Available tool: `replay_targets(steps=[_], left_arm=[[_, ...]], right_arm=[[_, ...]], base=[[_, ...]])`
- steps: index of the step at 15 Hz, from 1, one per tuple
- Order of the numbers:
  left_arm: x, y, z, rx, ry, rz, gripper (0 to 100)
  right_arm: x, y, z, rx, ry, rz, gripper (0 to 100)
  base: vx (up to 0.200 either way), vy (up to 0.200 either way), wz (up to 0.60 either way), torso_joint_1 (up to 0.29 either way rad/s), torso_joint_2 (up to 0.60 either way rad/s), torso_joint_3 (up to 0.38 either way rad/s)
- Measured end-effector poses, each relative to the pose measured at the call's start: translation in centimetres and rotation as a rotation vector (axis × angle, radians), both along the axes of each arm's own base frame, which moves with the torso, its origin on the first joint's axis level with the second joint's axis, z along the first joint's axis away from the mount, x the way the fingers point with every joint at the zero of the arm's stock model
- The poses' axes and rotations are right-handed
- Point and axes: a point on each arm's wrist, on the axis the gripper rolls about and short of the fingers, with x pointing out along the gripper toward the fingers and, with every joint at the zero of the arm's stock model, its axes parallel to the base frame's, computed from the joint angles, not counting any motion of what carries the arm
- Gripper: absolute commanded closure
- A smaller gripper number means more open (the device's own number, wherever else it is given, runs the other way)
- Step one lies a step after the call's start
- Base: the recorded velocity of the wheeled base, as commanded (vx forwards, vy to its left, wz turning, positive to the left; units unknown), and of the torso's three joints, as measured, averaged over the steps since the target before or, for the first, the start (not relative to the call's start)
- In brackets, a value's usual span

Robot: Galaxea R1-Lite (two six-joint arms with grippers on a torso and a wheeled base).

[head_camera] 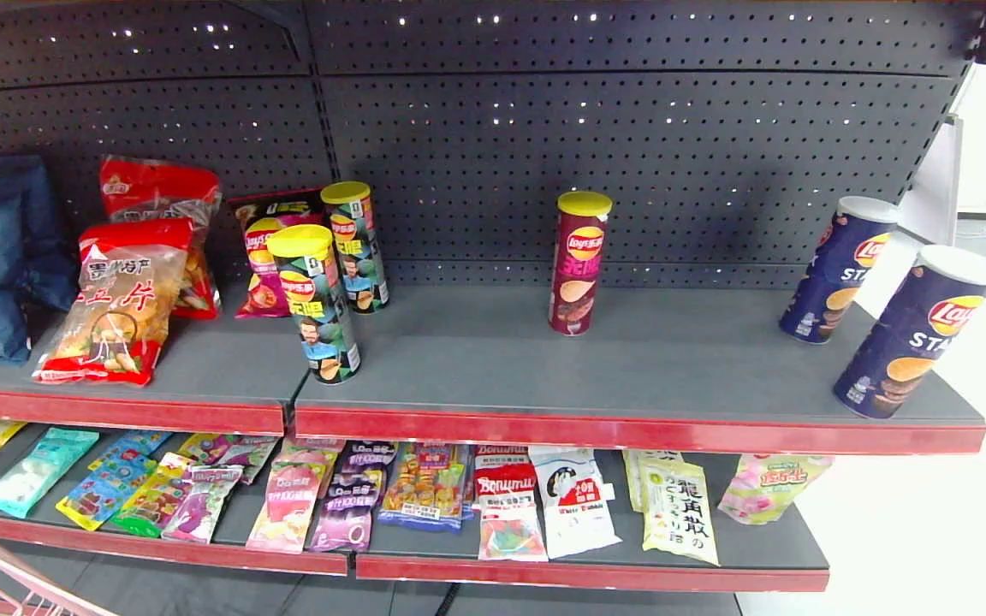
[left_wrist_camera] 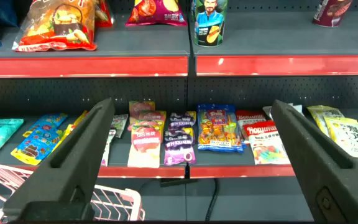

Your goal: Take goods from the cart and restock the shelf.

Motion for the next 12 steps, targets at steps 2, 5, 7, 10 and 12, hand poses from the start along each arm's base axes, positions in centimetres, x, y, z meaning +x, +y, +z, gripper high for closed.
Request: replay_targets(steps=[2, 5, 7, 10, 12], left_arm=[[0.00, 0.00, 0.00, 0.000, 0.000, 0.000, 0], [0.00, 0.00, 0.00, 0.001, -0.001, 0.000, 0], [0.00, 0.00, -0.03, 0.001, 0.001, 0.000, 0], [0.00, 0.00, -0.01, 0.001, 0.000, 0.000, 0], [0.00, 0.00, -0.01, 0.001, 0.000, 0.000, 0]], right_arm=[[0.00, 0.00, 0.00, 0.000, 0.000, 0.000, 0], [0.00, 0.00, -0.01, 0.000, 0.000, 0.000, 0], [0.00, 0.00, -0.01, 0.000, 0.000, 0.000, 0], [0.00, 0.00, 0.00, 0.000, -0.001, 0.000, 0], [0.00, 0.00, -0.01, 0.000, 0.000, 0.000, 0]], base=[[0.000, 0.000, 0.00, 0.000, 0.00, 0.000], [0.000, -0.200, 0.00, -0.002, 0.00, 0.001], [0.000, -0.200, 0.00, 0.007, 0.00, 0.000], [0.000, -0.067, 0.00, 0.004, 0.00, 0.002], [0.000, 0.000, 0.00, 0.000, 0.00, 0.000]])
